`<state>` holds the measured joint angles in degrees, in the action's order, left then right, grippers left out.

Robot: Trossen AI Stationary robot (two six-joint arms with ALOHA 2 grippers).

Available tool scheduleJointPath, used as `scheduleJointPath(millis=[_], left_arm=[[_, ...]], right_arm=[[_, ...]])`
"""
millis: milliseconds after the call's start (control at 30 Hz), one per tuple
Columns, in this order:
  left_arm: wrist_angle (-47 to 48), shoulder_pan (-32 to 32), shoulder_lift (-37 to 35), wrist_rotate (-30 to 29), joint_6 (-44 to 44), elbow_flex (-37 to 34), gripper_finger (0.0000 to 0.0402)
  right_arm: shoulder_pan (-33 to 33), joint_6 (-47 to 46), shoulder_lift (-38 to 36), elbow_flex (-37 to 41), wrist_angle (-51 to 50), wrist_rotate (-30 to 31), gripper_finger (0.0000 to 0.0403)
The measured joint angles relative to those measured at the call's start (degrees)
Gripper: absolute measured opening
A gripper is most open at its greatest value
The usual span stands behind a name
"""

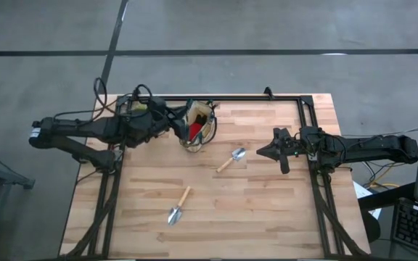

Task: Pick & Place Garden tools in Gardening bag
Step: Put the green shear scissor into the green gardening bag

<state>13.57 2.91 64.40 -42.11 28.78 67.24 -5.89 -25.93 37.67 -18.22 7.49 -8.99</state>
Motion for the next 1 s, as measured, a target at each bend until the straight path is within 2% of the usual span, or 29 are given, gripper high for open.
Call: scheduleJointPath(millis=[500, 867, 1000], left_arm=[[3.94, 7.62, -0.55, -0.44, 5.67, -0.11, 0.0], [11.61, 15.48, -2.7, -9.69, 12.58, -0.11, 0.0], [15.02, 16.45, -2.74, -12.15, 14.41, -0.11, 0.0]], right_arm=[[0.0, 0.0, 0.0, 0.02, 0.02, 0.0, 0.0008], [0.0, 0.0, 0.0, 0.01, 0.03, 0.01, 0.0008], [-0.01, 0.0, 0.0, 0.01, 0.04, 0.02, 0.0008]])
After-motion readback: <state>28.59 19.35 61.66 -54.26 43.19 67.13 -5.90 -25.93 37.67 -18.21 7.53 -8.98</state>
